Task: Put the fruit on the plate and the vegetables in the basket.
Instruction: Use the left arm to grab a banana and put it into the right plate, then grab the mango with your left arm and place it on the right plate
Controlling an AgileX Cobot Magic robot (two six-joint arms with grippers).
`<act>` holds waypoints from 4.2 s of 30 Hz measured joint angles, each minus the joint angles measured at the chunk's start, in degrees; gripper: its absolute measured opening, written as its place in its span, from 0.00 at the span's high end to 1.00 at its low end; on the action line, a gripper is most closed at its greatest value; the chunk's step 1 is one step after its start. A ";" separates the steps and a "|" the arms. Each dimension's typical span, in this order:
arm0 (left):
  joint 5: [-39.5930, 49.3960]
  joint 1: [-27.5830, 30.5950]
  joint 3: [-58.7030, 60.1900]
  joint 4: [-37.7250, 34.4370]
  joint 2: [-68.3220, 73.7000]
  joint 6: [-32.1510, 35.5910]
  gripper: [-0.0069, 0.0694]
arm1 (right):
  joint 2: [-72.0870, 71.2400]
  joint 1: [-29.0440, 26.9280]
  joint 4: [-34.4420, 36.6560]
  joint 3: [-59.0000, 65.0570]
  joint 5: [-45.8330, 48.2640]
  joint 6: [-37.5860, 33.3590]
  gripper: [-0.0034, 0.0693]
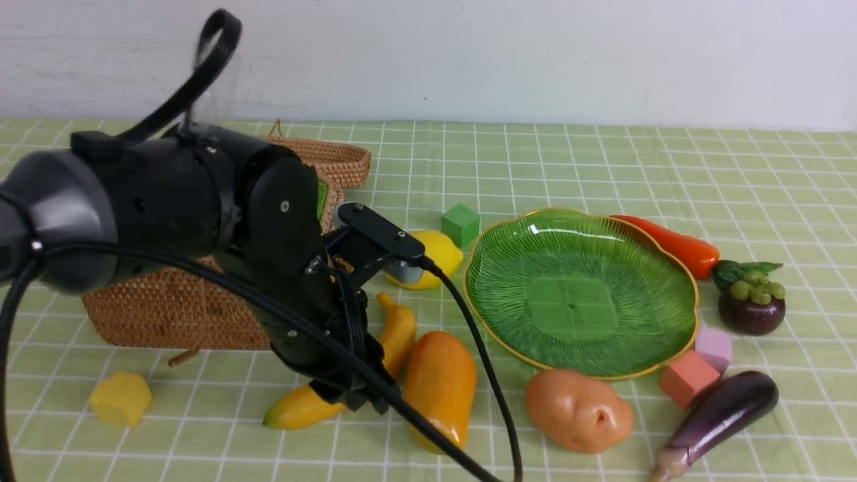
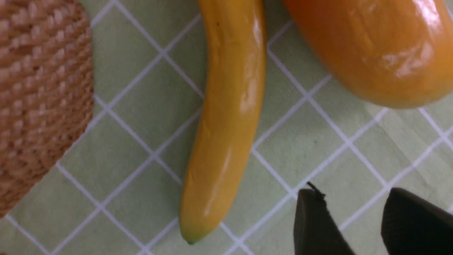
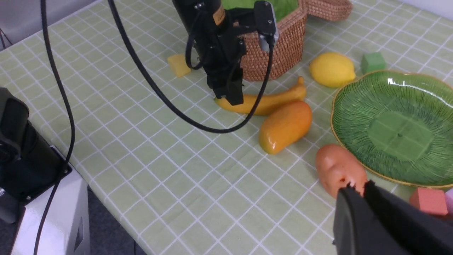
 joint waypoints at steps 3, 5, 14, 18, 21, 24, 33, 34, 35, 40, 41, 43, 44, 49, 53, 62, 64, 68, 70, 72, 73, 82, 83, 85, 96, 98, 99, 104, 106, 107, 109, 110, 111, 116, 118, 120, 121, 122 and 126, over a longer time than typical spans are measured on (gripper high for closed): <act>-2.94 0.00 0.00 1.99 2.17 0.18 0.48 | 0.00 0.00 0.00 -0.01 -0.07 0.00 0.88; -4.44 0.00 0.00 4.58 3.52 0.24 0.47 | 0.00 0.00 0.00 -0.08 -0.12 0.00 0.88; -8.14 0.00 0.00 10.36 8.22 -0.36 0.46 | 0.00 0.00 -0.14 -0.13 -0.14 0.00 0.86; -9.30 0.00 -0.18 11.63 10.31 -0.58 0.46 | 0.00 0.00 -0.14 -0.13 -0.14 0.00 0.86; -9.74 0.00 -0.18 11.81 11.39 -0.58 0.46 | 0.00 0.00 -0.14 -0.19 -0.14 0.00 0.85; -9.46 0.00 -0.19 11.81 11.51 -0.58 0.51 | 0.00 0.00 -0.14 -0.29 -0.20 0.00 0.85; -7.32 0.00 -0.24 10.34 11.41 -0.78 0.51 | 0.00 0.00 -0.19 -0.29 -3.72 0.00 0.84; -7.02 0.00 -0.24 9.71 11.33 -0.78 0.51 | 0.00 0.00 -0.25 -0.29 -3.78 0.00 0.83; -6.88 0.00 -0.24 9.33 11.29 -0.78 0.51 | 0.00 0.00 -0.38 -0.29 -3.92 0.00 0.83; -5.25 0.00 -0.24 7.38 10.21 -0.78 0.51 | 0.00 0.00 -0.55 -0.29 -5.25 0.00 0.83; -4.93 0.00 -0.24 7.19 9.77 -0.78 0.51 | 0.00 0.00 -0.55 -0.29 -5.41 0.00 0.83; -4.60 0.00 -0.24 6.98 8.95 -0.78 0.51 | 0.00 0.00 -0.55 -0.29 -5.38 0.00 0.83; -4.43 0.00 -0.24 6.91 8.40 -0.78 0.51 | 0.00 0.00 -0.55 -0.29 -5.38 0.00 0.82; -3.76 0.00 -0.24 6.28 5.33 -1.52 0.51 | 0.00 0.00 -0.55 -0.29 -5.38 0.00 0.82; -2.88 0.00 -0.24 4.58 2.32 -1.65 0.51 | 0.00 0.00 -0.55 -0.29 -5.38 0.00 0.81; -1.96 0.00 -0.24 0.84 -3.38 -1.84 0.51 | 0.00 0.00 -0.55 -0.29 -5.38 0.00 0.80; -1.90 0.00 -0.24 0.01 -4.07 -1.84 0.51 | 0.00 0.00 -0.55 -0.29 -5.38 0.00 0.80; -1.89 0.00 -0.24 -3.44 -5.42 -1.58 0.51 | 0.00 0.00 -1.88 -0.29 -5.72 0.00 0.80; -2.10 -0.13 -0.67 -4.89 -5.69 -0.81 0.51 | 0.00 0.00 -3.10 -0.29 -6.64 0.21 0.80; -2.47 -0.97 -2.31 -5.47 -5.68 0.10 0.51 | 0.00 0.00 -4.91 -0.29 -8.03 1.59 0.80; -2.91 -1.74 -3.15 -5.53 -5.68 0.35 0.51 | 0.00 0.00 -6.13 -0.29 -8.59 2.57 0.80; -9.36 -10.11 -12.62 -6.55 -2.36 0.97 0.51 | 0.00 0.00 -21.56 -0.29 -11.13 15.60 0.80; -9.85 -11.16 -14.45 -6.55 -0.66 0.97 0.51 | 0.00 0.00 -23.32 -0.29 -11.05 17.12 0.80; -10.34 -12.44 -17.19 -6.79 2.26 1.03 0.51 | 0.00 0.00 -25.60 -0.29 -10.64 19.43 0.80; -13.51 -14.61 -34.18 -9.42 20.68 4.52 0.51 | 0.00 0.00 -31.86 -0.29 -9.08 24.07 0.79; -14.00 -14.21 -37.37 -8.96 23.78 4.59 0.51 | 0.00 0.00 -31.87 -0.29 -9.08 24.15 0.79; -14.13 -13.94 -39.04 -8.60 25.34 4.59 0.51 | 0.00 0.00 -31.80 -0.29 -9.08 24.15 0.79; -13.89 -11.90 -44.31 -7.70 30.59 3.51 0.51 | 0.00 0.00 -31.39 -0.29 -9.04 24.15 0.78; -13.89 -11.25 -44.84 -7.62 31.78 3.31 0.51 | 0.00 0.00 -31.13 -0.29 -8.97 24.15 0.78; -13.89 -10.85 -44.84 -7.58 32.39 3.18 0.51 | 0.00 0.00 -30.79 -0.29 -8.97 24.15 0.78; -13.82 -10.74 -44.84 -7.55 32.80 3.11 0.49 | 0.00 0.00 -30.17 -0.29 -8.95 24.15 0.77; -13.82 -10.74 -44.84 -7.55 32.80 3.11 0.44 | 0.00 0.00 -29.88 -0.29 -8.91 24.15 0.77; -13.89 -10.74 -44.91 -7.55 32.80 3.03 0.38 | 0.00 0.00 -29.73 -0.29 -8.91 24.15 0.77; -13.50 -10.74 -45.14 -7.60 32.54 2.56 0.14 | 0.00 0.00 -29.59 -0.29 -8.91 24.15 0.76; -11.67 -10.74 -45.14 -7.41 31.60 0.97 0.09 | 0.00 0.00 -29.54 -0.29 -8.77 24.15 0.76; -10.35 -10.74 -45.14 -7.38 30.76 -0.27 0.09 | 0.00 0.00 -29.54 -0.29 -8.61 24.15 0.76; -7.97 -10.74 -45.14 -7.34 29.26 -2.24 0.12 | 0.00 0.00 -29.44 -0.29 -8.40 24.15 0.76; -5.50 -10.74 -45.14 -6.89 27.21 -4.41 0.17 | 0.00 0.00 -29.28 -0.29 -8.28 24.15 0.76; 3.94 -10.74 -45.33 -4.18 21.07 -9.98 0.50 | 0.00 0.00 -28.68 -0.29 -7.41 24.15 0.76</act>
